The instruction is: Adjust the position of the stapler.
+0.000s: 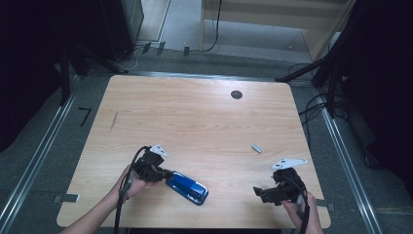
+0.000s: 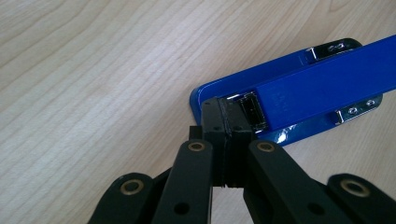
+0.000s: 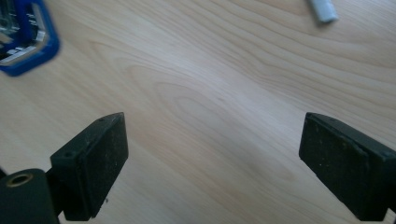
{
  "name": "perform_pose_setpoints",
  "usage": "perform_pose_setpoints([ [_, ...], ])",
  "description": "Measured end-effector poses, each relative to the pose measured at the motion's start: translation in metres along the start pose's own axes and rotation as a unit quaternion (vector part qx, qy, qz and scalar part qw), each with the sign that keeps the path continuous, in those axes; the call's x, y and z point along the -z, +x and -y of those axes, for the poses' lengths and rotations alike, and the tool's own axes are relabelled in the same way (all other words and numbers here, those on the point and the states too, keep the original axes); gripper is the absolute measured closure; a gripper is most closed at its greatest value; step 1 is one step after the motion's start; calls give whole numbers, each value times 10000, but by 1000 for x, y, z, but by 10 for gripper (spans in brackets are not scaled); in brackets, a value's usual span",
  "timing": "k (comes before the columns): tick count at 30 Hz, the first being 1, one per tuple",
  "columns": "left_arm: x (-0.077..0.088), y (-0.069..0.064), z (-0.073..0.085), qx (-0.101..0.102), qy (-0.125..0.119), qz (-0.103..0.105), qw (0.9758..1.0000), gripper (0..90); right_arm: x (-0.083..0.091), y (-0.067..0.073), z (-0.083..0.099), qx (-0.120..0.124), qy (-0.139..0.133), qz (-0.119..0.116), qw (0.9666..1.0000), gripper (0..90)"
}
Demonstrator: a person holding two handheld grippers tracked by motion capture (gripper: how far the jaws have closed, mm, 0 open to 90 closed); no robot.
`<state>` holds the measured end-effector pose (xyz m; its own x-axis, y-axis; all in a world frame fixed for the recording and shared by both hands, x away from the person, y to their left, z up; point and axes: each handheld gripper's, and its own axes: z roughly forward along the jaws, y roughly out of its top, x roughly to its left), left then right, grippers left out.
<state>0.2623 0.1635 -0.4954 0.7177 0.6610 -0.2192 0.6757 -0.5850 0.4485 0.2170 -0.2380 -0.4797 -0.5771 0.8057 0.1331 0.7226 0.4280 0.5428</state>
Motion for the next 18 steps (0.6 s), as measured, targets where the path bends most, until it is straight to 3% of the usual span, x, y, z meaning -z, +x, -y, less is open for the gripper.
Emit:
perform_pose_setpoints([
  [8,-4,-7,-2,57,-19,14,10000,900,-15,51,-14,511,40,-532,9973,156],
  [13,-4,-8,-2,84,-29,12,10000,900,-23,74,-20,816,21,-720,9941,199],
  [18,-4,-8,-2,98,-24,21,9999,900,-30,92,-26,942,26,-921,9913,276],
])
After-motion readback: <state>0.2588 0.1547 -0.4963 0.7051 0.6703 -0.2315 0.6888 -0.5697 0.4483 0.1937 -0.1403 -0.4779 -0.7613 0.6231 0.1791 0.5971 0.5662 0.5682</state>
